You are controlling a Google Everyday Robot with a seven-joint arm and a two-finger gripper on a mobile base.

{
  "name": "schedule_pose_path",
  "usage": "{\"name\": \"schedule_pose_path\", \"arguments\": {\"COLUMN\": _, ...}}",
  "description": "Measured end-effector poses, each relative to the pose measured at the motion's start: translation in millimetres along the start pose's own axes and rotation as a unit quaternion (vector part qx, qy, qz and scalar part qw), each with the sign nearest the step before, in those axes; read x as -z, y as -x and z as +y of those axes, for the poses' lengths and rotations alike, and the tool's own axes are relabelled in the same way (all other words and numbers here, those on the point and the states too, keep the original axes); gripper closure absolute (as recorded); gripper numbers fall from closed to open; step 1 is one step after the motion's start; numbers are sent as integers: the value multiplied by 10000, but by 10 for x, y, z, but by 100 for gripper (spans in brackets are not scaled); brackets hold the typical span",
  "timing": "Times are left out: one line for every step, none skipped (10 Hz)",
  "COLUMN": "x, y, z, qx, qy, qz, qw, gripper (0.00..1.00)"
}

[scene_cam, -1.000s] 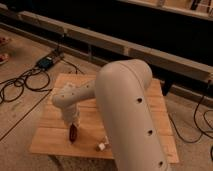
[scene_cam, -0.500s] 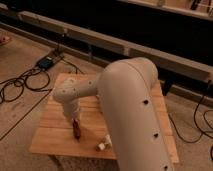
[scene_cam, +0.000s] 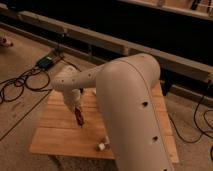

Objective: Place the pepper in the ceramic cup

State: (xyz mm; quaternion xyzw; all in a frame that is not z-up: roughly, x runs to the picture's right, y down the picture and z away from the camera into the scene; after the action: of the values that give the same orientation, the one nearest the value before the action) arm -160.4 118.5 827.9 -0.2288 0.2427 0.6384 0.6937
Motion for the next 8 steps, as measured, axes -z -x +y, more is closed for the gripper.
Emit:
{"name": "schedule_pose_path", "arguments": {"x": 66, "y": 113, "z": -12, "qx": 54, "qy": -60, "qz": -130, "qw": 9999, "gripper": 100}}
{"name": "schedule_pose_path", "arguments": {"x": 157, "y": 259, "z": -19, "qx": 120, "qy": -120, "qz": -297, "qw": 9994, "gripper": 100}}
{"name": "schedule_pose_path", "arguments": {"x": 224, "y": 362, "z": -25, "qx": 155, "qy": -154, "qz": -408, "qw": 9989, "gripper": 100}}
{"name": "schedule_pose_path", "arguments": {"x": 318, "y": 506, "z": -44, "qx": 194, "qy": -203, "qz": -556, "qw": 9981, "gripper": 100}}
{"name": "schedule_pose_path", "arguments": {"x": 399, "y": 634, "z": -72, "qx": 226, "qy": -261, "qz": -682, "qw": 9971, "gripper": 100}}
{"name": "schedule_pose_path", "arguments": {"x": 471, "y": 745, "z": -106, "qx": 257, "qy": -329, "qz": -795, "qw": 9960, "gripper": 100}}
{"name": "schedule_pose_path", "arguments": {"x": 579, "y": 913, "z": -165, "qx": 298, "qy": -440, "qz": -965, "qw": 9939, "gripper": 100}}
{"name": "schedule_pose_path", "arguments": {"x": 637, "y": 1004, "z": -196, "qx": 313, "qy": -501, "qz": -1065, "qw": 9926, "gripper": 100}}
